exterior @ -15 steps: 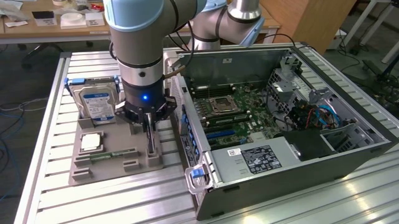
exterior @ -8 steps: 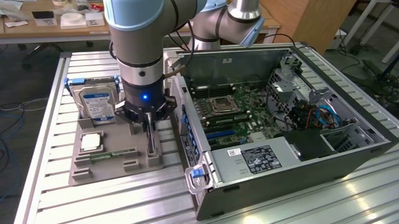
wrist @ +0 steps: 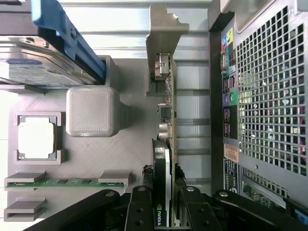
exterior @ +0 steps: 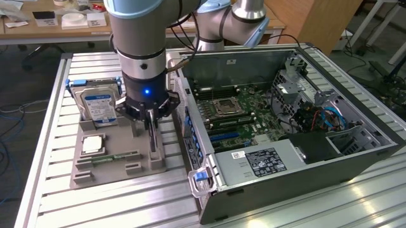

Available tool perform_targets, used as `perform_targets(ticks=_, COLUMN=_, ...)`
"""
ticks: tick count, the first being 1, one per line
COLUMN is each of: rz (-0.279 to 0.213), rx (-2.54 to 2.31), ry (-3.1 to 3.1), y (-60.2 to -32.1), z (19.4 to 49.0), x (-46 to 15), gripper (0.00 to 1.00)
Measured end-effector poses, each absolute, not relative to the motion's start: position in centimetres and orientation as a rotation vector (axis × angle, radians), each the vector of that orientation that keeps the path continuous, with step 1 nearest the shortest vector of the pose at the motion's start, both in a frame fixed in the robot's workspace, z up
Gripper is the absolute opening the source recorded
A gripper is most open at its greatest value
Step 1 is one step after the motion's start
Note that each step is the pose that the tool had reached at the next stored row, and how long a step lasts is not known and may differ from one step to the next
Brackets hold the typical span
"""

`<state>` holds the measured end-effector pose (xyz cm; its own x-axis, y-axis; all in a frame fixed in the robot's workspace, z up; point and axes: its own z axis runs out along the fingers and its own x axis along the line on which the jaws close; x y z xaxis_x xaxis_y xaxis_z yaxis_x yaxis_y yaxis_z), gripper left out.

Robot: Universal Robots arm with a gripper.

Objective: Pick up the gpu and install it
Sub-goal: 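Pick up the gpu and move the gpu toward the slot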

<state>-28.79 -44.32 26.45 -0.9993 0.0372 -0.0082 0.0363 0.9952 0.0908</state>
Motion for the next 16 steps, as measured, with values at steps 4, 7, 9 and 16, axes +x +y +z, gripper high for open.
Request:
perform_targets(ticks=4, rz=0.143, rx=0.052, ry=3.128, y=-44.3, z=27.8, x=-28.8, gripper=0.27)
perform_targets(ticks=7, rz=0.144, rx=0.051, ry=3.128, y=-44.3, z=29.0, x=-28.8, gripper=0.27)
perform_targets(ticks=9, rz=0.144, rx=0.050, ry=3.128, y=-44.3, z=30.0, x=-28.8, gripper=0.27)
perform_targets(ticks=16, rz=0.144, rx=0.049, ry=3.128, y=-44.3, z=33.2, x=-28.8, gripper=0.27)
